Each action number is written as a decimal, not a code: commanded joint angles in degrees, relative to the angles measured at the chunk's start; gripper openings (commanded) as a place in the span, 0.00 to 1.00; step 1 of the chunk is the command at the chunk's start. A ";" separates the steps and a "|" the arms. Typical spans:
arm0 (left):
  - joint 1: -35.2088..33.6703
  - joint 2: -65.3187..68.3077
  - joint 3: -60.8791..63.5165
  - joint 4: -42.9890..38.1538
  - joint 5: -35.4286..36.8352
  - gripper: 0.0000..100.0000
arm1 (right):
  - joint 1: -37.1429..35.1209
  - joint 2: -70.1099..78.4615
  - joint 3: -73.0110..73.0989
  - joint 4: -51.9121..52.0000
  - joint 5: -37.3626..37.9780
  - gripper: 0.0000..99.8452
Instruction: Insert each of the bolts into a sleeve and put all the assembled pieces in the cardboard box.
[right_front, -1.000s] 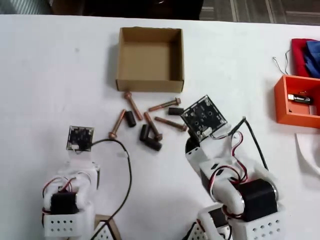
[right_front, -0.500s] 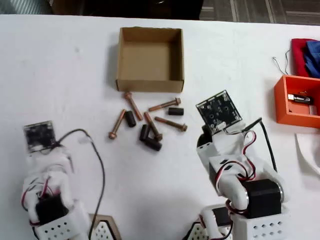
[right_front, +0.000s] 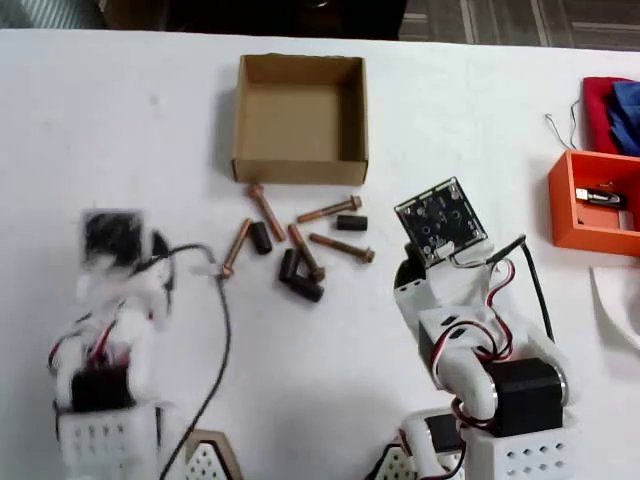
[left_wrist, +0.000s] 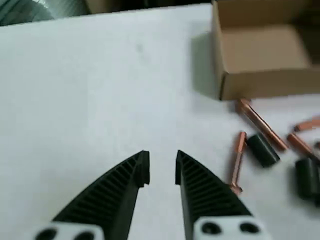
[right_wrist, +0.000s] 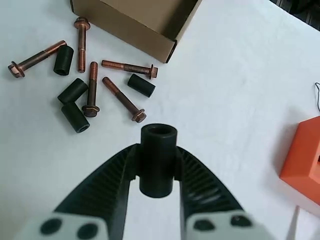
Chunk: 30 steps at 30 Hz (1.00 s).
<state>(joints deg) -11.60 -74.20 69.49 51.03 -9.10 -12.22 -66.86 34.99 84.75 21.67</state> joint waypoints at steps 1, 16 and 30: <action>5.36 26.37 -14.20 3.87 -5.98 0.12 | 0.40 -1.19 -0.44 0.40 -0.09 0.02; 9.93 78.33 -54.55 23.30 -3.87 0.12 | 0.31 -1.19 -0.35 0.40 -0.09 0.02; 13.45 96.26 -69.49 27.34 -3.69 0.12 | 0.31 -1.19 -0.18 0.48 -0.09 0.02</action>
<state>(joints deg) 0.09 22.33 3.56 76.97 -12.79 -12.22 -66.86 35.08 85.01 21.67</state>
